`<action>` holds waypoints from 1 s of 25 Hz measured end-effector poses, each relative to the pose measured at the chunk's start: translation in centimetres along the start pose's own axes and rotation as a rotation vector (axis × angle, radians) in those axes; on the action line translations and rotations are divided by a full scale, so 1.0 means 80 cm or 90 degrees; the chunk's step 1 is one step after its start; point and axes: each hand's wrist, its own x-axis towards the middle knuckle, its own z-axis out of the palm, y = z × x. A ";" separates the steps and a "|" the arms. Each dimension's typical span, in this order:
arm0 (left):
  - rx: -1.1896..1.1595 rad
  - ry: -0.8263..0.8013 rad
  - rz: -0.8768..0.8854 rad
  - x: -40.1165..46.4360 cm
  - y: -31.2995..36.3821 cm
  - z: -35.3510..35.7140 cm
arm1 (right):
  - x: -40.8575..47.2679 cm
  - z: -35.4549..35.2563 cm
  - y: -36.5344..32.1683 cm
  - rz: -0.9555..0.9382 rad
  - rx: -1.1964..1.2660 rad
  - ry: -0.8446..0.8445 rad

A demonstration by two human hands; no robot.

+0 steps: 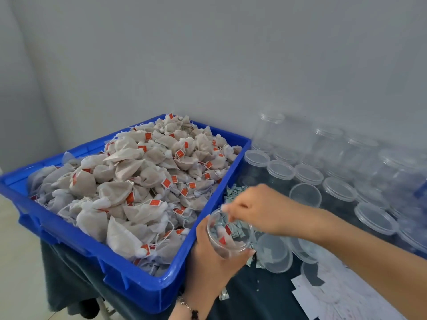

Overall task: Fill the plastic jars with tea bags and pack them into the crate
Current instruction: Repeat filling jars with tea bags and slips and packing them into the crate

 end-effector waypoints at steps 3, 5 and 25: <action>-0.020 -0.009 -0.013 -0.002 0.001 -0.002 | 0.039 -0.012 -0.016 -0.043 0.032 0.139; -0.006 -0.025 -0.014 -0.002 -0.004 -0.003 | 0.073 -0.005 -0.031 -0.081 0.021 0.108; -0.040 -0.034 0.002 -0.002 -0.004 -0.006 | 0.081 -0.009 -0.059 -0.042 0.344 0.133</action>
